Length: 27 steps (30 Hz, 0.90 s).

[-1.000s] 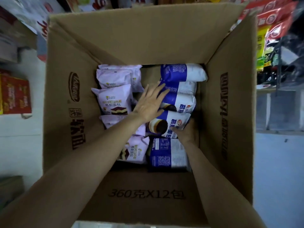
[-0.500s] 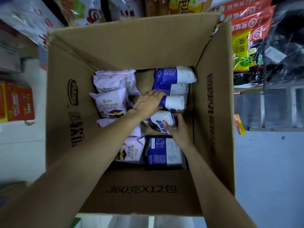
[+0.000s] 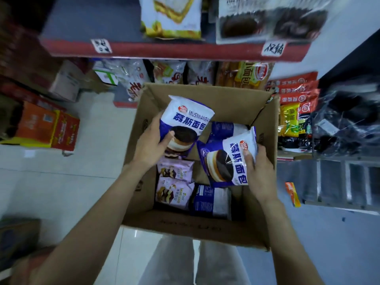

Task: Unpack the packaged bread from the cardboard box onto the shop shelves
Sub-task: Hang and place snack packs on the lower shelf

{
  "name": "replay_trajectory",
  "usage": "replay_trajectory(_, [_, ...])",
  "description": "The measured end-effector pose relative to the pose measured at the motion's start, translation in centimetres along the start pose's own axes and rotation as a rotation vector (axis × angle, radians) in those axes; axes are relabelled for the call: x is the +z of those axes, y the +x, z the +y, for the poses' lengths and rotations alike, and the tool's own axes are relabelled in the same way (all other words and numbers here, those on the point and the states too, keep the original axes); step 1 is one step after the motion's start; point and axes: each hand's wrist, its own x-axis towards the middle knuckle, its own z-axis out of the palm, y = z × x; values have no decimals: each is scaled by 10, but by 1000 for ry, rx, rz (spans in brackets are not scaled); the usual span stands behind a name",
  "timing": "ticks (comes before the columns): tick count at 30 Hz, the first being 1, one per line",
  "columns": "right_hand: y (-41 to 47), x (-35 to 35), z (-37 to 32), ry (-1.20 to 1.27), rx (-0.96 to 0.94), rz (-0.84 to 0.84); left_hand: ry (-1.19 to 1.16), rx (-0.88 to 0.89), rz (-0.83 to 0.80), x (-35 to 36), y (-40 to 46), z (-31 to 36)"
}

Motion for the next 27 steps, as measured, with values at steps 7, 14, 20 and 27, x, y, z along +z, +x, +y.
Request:
replay_trajectory(7, [-18, -23, -87, 68, -175, 58, -308, -201, 249, -75, -39, 19])
replay_trajectory(14, [-22, -12, -155, 118, -261, -8, -422, -160, 461, -135, -36, 7])
replay_trajectory(20, [-4, 22, -224, -76, -330, 70, -513, -34, 480, -193, 8, -34])
replay_trajectory(27, [20, 73, -306, -75, -449, 347, -421, 92, 400, -261, 87, -71])
